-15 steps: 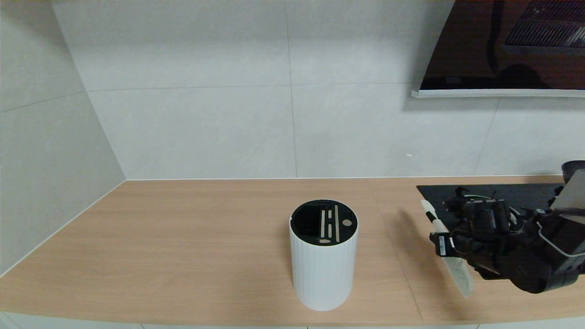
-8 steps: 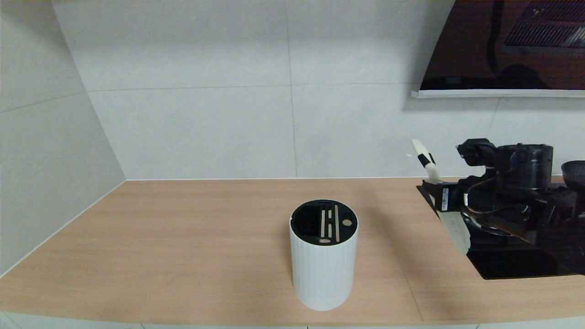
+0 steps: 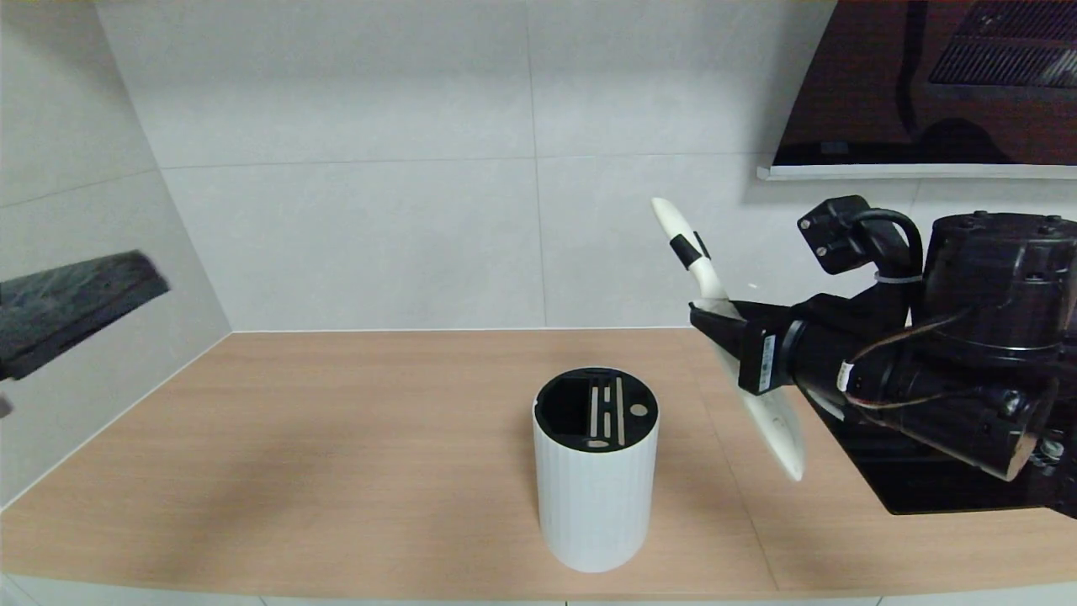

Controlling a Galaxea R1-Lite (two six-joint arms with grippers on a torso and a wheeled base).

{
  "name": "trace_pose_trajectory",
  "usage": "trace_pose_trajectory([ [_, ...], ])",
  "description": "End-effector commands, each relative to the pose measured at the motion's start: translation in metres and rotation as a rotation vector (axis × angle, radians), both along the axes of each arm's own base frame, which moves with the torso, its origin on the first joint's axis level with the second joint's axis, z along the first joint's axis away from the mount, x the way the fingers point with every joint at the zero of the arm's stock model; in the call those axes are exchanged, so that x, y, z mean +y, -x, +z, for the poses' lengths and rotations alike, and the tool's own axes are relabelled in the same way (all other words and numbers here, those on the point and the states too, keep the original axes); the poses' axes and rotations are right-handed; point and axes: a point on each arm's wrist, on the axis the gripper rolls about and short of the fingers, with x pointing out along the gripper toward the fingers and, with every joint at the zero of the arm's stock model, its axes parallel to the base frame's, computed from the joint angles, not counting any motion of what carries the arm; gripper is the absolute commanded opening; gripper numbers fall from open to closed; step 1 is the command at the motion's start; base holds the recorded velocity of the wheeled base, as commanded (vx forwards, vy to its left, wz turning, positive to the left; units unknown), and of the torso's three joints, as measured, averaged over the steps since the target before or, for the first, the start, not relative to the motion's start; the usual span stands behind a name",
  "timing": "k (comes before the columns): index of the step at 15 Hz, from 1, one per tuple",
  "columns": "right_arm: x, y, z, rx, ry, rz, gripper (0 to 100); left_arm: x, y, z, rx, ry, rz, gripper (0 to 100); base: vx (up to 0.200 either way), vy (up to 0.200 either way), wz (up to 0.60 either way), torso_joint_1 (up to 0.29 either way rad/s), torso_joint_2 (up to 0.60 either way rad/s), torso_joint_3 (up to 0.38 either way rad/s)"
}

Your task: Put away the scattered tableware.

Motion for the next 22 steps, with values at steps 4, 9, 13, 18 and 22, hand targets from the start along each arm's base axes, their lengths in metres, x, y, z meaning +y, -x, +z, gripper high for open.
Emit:
trace_pose_trajectory([
  [4,0.022,0.022,-0.003,0.006,0.003,0.086,0,-0.06,-0.085,-0.046,0.359,0.083,-0.18,100,0.0,0.0,0.0,0.0,0.0,0.0],
  [9,0.055,0.051,-0.014,0.013,0.013,0.2,0,-0.08,-0.101,-0.051,0.47,0.236,-0.212,100,0.0,0.0,0.0,0.0,0.0,0.0],
  [13,0.075,0.055,-0.028,-0.011,-0.009,0.246,0,-0.105,-0.106,-0.067,0.453,0.172,-0.175,100,0.0,0.0,0.0,0.0,0.0,0.0],
  [18,0.081,0.059,-0.027,0.026,-0.064,0.268,0,-0.114,-0.101,-0.081,0.377,0.165,-0.207,100,0.0,0.0,0.0,0.0,0.0,0.0],
  [22,0.085,0.063,-0.028,0.033,-0.08,0.287,0,-0.118,-0.101,-0.084,0.36,0.164,-0.22,100,0.0,0.0,0.0,0.0,0.0,0.0],
])
